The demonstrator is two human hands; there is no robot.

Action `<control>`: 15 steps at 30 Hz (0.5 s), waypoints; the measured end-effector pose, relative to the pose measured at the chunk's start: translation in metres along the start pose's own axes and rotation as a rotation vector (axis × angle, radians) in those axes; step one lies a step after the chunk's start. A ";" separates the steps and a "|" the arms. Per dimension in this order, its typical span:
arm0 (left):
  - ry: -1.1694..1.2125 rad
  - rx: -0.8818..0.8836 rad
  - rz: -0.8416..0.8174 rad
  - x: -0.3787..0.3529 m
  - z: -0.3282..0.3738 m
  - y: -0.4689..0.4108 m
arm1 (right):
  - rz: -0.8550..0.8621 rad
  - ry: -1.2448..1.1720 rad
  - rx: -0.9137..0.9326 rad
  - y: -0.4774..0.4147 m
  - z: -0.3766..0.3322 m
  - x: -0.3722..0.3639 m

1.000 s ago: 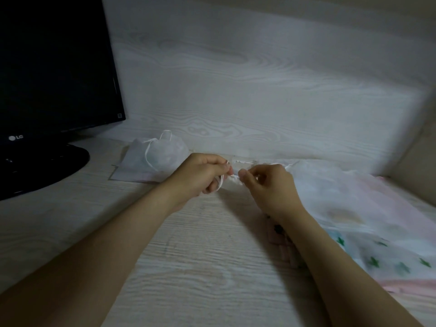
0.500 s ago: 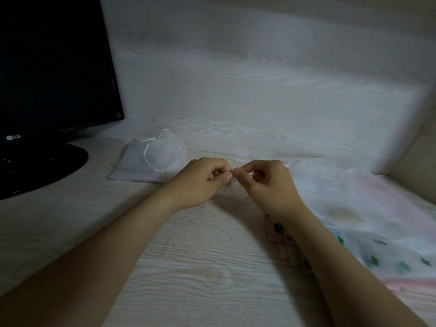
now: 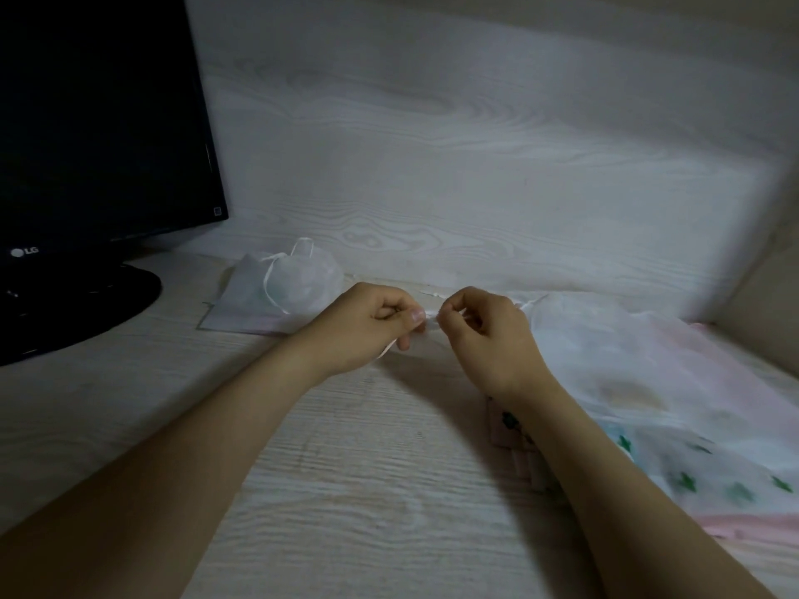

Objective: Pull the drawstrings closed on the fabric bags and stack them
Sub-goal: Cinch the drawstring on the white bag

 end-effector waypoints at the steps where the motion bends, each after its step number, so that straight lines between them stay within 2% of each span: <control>1: -0.030 0.005 0.009 0.001 -0.001 0.000 | 0.000 0.086 -0.017 0.001 0.001 0.003; 4: -0.134 0.007 0.016 0.001 -0.001 0.000 | -0.061 0.186 -0.003 0.004 -0.001 0.012; 7: -0.321 0.005 -0.030 -0.006 0.001 0.000 | -0.178 0.069 0.088 0.007 -0.010 0.007; 9: -0.390 0.016 -0.082 -0.009 -0.002 0.001 | -0.163 -0.006 0.119 0.007 -0.012 0.006; 15: -0.378 -0.020 -0.150 -0.011 0.003 0.005 | -0.189 -0.327 -0.006 0.003 -0.007 0.007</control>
Point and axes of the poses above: each hand's wrist, its own y-axis away from the middle knuckle, its own x-axis out of the back of the hand, z = x × y, the point moved 3 cm from there along -y, towards the middle knuckle, and after that the axes turned 9 degrees about -z, right-handed, at the moved point
